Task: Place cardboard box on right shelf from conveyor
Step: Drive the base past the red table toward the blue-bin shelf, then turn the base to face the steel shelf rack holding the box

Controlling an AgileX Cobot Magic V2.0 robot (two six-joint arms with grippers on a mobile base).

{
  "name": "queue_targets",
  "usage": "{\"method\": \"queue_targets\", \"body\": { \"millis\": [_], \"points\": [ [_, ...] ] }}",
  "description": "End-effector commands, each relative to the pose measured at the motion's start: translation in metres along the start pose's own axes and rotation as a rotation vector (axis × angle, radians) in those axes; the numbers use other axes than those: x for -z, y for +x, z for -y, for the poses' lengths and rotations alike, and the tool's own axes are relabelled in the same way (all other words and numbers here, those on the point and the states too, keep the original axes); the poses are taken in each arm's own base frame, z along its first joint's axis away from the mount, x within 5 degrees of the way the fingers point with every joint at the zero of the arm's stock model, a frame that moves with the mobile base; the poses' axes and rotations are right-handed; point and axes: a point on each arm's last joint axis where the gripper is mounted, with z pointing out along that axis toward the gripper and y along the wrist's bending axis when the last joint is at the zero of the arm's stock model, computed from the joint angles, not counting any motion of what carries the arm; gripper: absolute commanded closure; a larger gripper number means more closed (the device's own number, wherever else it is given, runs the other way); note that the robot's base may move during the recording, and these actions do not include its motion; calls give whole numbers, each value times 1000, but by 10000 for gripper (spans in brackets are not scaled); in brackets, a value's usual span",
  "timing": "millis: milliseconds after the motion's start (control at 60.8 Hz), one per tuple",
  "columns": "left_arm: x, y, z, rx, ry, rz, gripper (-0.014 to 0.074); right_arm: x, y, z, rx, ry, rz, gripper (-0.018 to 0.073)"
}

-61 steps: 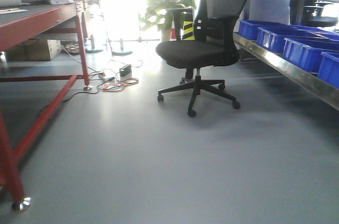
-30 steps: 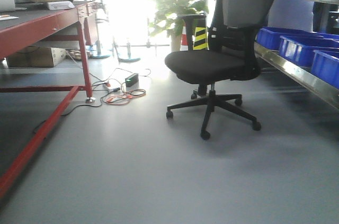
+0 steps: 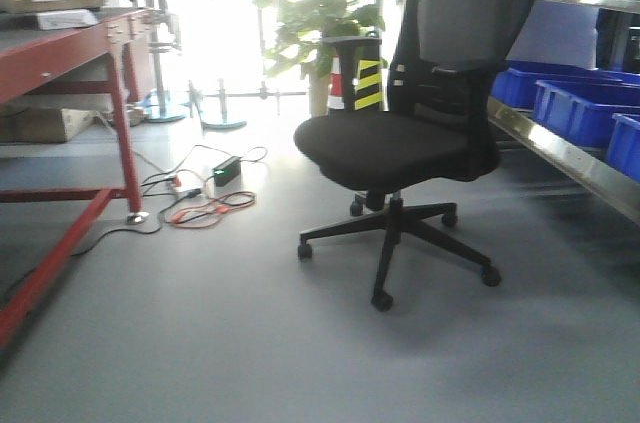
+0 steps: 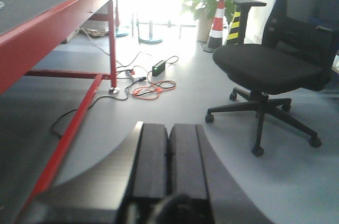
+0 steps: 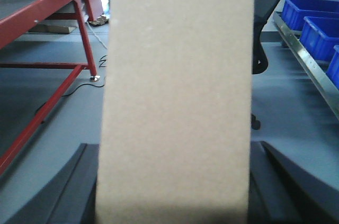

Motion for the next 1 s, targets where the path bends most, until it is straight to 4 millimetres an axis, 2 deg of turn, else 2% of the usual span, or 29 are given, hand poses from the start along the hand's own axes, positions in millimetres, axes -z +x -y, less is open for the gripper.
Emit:
{"method": "queue_targets", "body": {
  "millis": [0,987],
  "points": [
    [1,-6,0,5,-4,94,713,-1,-15,-2,16,-5,99,344],
    [1,-6,0,5,-4,94,712,-1,-15,-2,16,-5,99,344]
  ]
}}
